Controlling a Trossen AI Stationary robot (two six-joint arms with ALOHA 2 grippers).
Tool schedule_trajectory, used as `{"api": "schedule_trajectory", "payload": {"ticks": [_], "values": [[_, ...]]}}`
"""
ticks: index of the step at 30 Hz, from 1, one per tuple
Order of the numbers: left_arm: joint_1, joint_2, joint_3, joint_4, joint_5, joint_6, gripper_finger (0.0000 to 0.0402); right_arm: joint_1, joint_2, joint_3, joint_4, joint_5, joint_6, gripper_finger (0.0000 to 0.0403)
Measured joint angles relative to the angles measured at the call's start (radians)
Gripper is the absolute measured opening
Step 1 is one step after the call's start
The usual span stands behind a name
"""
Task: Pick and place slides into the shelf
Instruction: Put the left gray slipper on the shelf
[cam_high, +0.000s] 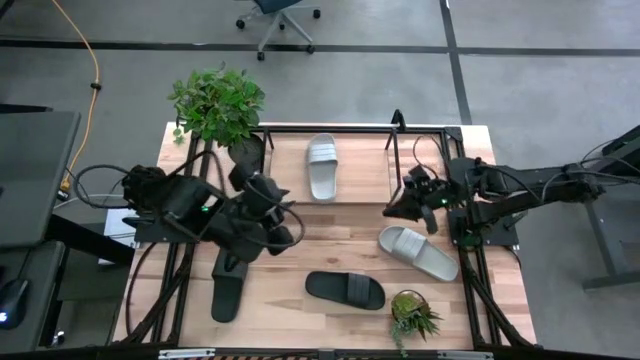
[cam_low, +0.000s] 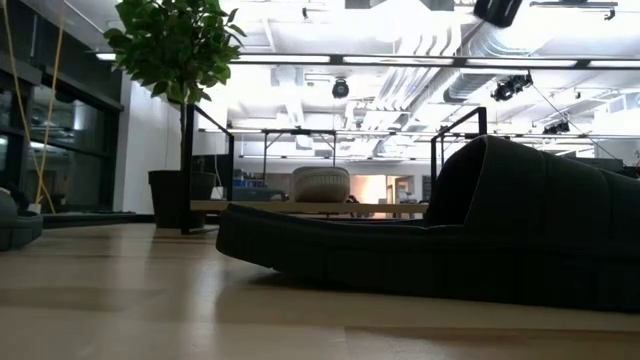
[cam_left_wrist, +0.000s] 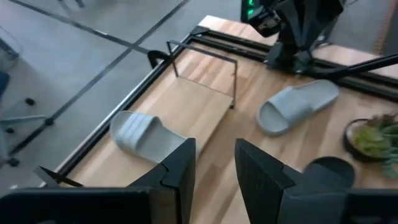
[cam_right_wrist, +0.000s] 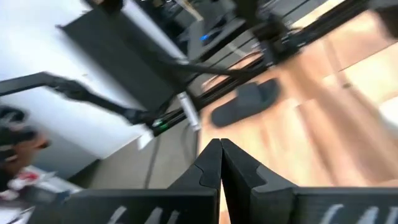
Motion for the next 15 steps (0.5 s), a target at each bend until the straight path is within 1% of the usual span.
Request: {"api": "schedule_trajectory", "payload": {"ticks": [3,6,8,13,15], "values": [[-0.029,-0.007,0.000,0.000,0.003,-0.009,0.0101,0.080,-0.016,0.000,-0.004,0.021,0.067,0.0000],[-0.054,-0.013,0.000,0.000,0.004,-0.008,0.0101,0.171,-0.025,0.000,-0.026,0.090,0.136,0.0000],[-0.061,-0.015,0.000,0.000,0.004,-0.008,0.0101,0.236,-0.026,0.000,-0.062,0.162,0.179,0.0000],[-0.087,-0.014,0.000,0.000,0.010,0.024,0.0101,0.382,-0.021,0.000,-0.171,0.398,0.326,0.0000],[-0.096,-0.014,0.000,0.000,0.014,0.036,0.0101,0.428,-0.022,0.000,-0.182,0.488,0.391,0.0000]]}}
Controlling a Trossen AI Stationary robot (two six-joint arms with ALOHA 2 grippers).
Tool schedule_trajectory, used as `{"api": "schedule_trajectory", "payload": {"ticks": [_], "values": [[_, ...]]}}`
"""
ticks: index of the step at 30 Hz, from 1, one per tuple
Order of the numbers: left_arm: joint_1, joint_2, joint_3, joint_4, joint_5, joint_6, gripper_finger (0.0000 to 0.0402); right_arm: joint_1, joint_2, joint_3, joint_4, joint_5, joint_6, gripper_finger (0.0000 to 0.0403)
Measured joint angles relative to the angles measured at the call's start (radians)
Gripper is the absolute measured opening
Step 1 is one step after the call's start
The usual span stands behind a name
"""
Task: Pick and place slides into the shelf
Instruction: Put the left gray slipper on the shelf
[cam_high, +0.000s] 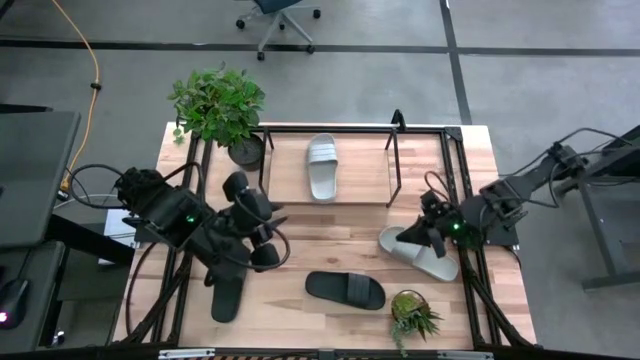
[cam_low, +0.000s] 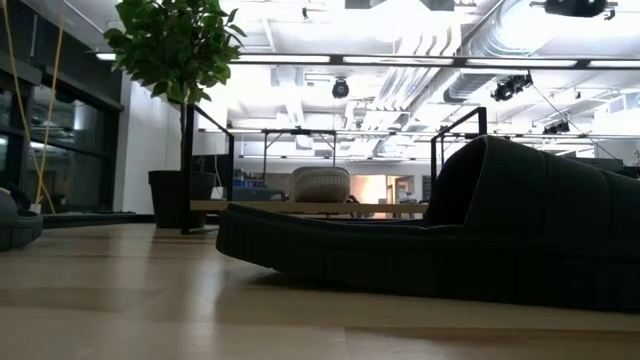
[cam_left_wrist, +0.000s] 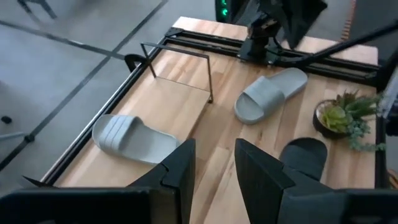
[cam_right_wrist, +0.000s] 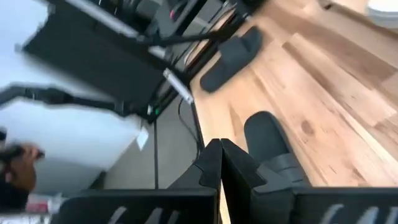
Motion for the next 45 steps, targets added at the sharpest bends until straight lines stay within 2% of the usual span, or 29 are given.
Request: {"api": "schedule_trajectory", "payload": {"ticks": [6,13,16,21,25,32,38,42,45], "values": [[-0.040,-0.006,0.000,0.000,0.027,0.010,0.0101,0.096,0.009,0.000,-0.002,0.212,0.218,0.0000],[-0.102,-0.006,0.000,0.000,0.029,0.010,0.0101,0.167,0.066,0.000,0.007,0.384,0.430,0.0000],[-0.127,-0.006,0.000,0.000,0.029,0.013,0.0101,0.173,0.103,0.000,0.077,0.473,0.438,0.0000],[-0.149,-0.006,0.000,0.000,0.029,0.013,0.0101,0.127,0.171,0.019,0.260,0.512,0.230,0.0000],[-0.154,-0.006,0.000,0.000,0.030,0.013,0.0101,0.070,0.231,0.113,0.203,0.486,0.113,0.0000],[-0.152,-0.006,0.000,0.000,0.029,0.013,0.0101,-0.069,0.345,0.365,-0.094,0.329,-0.032,0.0000],[-0.152,-0.006,0.000,0.000,0.029,0.013,0.0101,-0.195,0.453,0.560,-0.273,0.224,-0.212,0.0000],[-0.152,-0.006,0.000,0.000,0.014,0.013,0.0101,-0.303,0.520,0.651,-0.346,0.107,-0.313,0.0000],[-0.151,-0.006,0.000,0.000,0.011,0.013,0.0101,-0.406,0.568,0.702,-0.358,-0.024,-0.389,0.0000]]}}
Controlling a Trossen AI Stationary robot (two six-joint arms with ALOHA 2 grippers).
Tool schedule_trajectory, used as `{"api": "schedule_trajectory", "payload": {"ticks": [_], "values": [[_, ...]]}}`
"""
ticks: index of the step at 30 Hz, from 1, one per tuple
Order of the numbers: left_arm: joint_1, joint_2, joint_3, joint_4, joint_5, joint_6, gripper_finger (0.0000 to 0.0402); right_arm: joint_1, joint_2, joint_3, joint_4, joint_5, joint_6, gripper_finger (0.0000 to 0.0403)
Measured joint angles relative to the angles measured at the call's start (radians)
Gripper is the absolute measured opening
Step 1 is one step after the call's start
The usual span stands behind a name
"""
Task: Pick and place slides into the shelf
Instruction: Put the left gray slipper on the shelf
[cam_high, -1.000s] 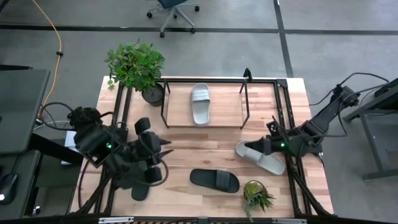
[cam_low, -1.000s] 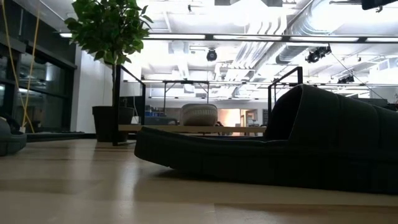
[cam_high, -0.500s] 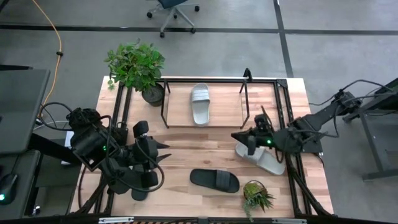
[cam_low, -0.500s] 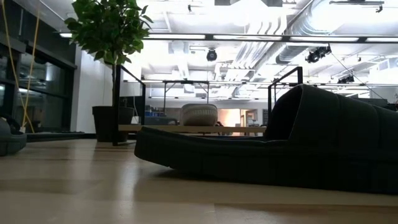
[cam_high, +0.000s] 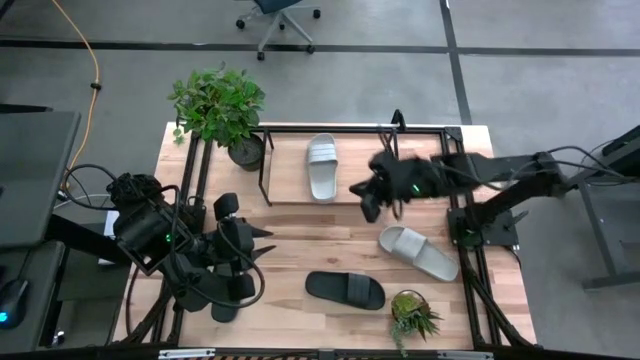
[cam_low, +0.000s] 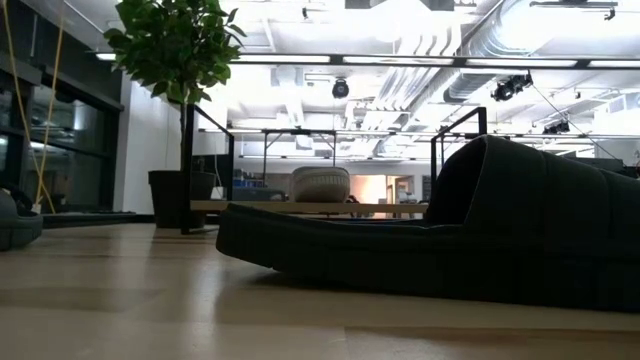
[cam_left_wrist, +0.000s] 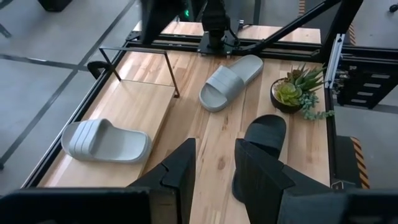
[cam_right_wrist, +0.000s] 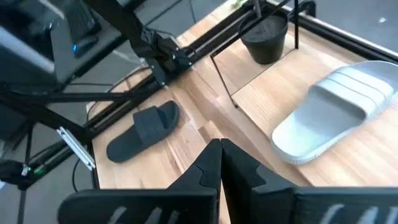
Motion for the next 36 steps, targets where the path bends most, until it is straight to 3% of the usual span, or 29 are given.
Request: {"api": "schedule_trajectory", "payload": {"ticks": [4,10,19,26,31,36], "values": [[0.000,0.000,0.000,0.000,-0.016,-0.003,0.0101,-0.136,0.077,0.059,-0.037,-0.169,-0.098,0.0004],[0.000,0.000,0.000,0.000,-0.079,-0.041,0.0101,-0.312,0.217,0.165,-0.195,-0.301,-0.268,0.0044],[0.052,-0.056,0.019,0.001,-0.062,-0.149,0.0101,-0.390,0.432,0.363,-0.289,-0.333,-0.563,0.0108],[0.053,-0.259,-0.010,0.000,-0.197,-0.170,0.0082,-0.427,0.549,0.506,-0.293,-0.338,-0.715,0.0115],[0.052,-0.380,-0.131,0.001,-0.218,-0.197,0.0051,-0.466,0.604,0.533,-0.349,-0.328,-0.773,0.0115],[0.052,-0.506,-0.362,0.007,-0.241,-0.318,0.0022,-0.477,0.644,0.533,-0.419,-0.269,-0.835,0.0115]]}}
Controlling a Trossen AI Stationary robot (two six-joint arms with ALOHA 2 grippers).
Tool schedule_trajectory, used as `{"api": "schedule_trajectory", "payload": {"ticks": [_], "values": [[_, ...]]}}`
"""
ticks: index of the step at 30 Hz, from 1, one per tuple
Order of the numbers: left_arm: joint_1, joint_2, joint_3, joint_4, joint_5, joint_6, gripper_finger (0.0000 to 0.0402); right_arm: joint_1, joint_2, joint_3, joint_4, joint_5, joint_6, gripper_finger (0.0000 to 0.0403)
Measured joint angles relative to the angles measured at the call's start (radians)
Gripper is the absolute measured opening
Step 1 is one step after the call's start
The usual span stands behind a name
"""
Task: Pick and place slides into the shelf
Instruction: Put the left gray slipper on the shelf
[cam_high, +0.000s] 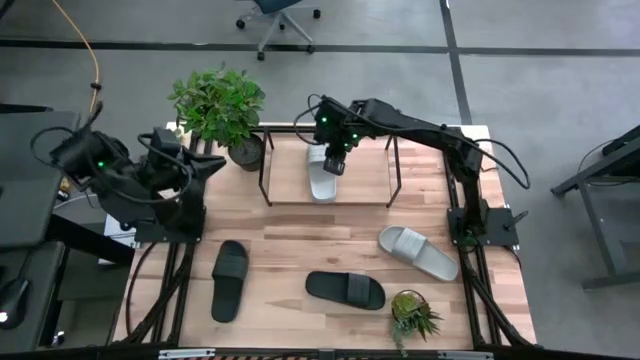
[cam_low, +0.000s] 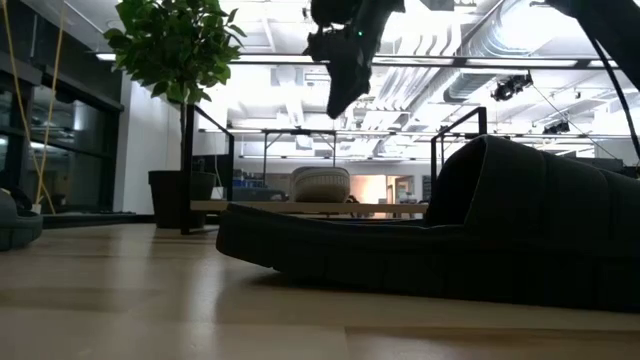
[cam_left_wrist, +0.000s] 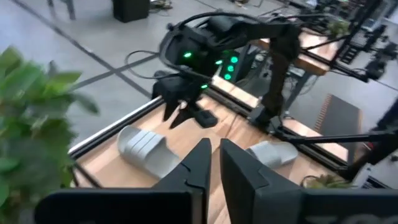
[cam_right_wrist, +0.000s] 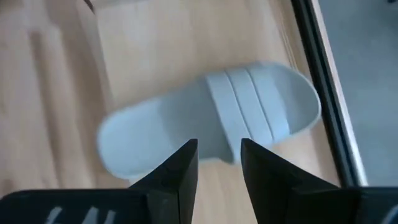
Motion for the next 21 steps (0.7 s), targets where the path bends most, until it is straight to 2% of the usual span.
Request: {"api": "schedule_trajectory", "payload": {"ticks": [3,7,14,17,21], "values": [[0.000,-0.088,-0.162,0.059,-0.014,-0.054,0.0009,0.007,0.013,0.000,-0.018,0.067,-0.049,0.0115],[0.000,-0.218,-0.395,0.228,0.004,-0.047,0.0001,0.023,0.025,0.000,-0.022,0.122,-0.077,0.0115],[0.000,-0.462,-0.799,0.652,0.049,0.088,0.0007,0.060,0.075,0.000,0.005,0.142,-0.085,0.0115],[0.000,-0.532,-0.933,0.808,0.081,0.140,0.0005,0.084,0.109,-0.001,0.020,0.197,-0.111,0.0115],[0.000,-0.580,-1.054,0.898,0.101,0.160,0.0001,0.107,0.154,-0.001,0.021,0.310,-0.118,0.0115]]}}
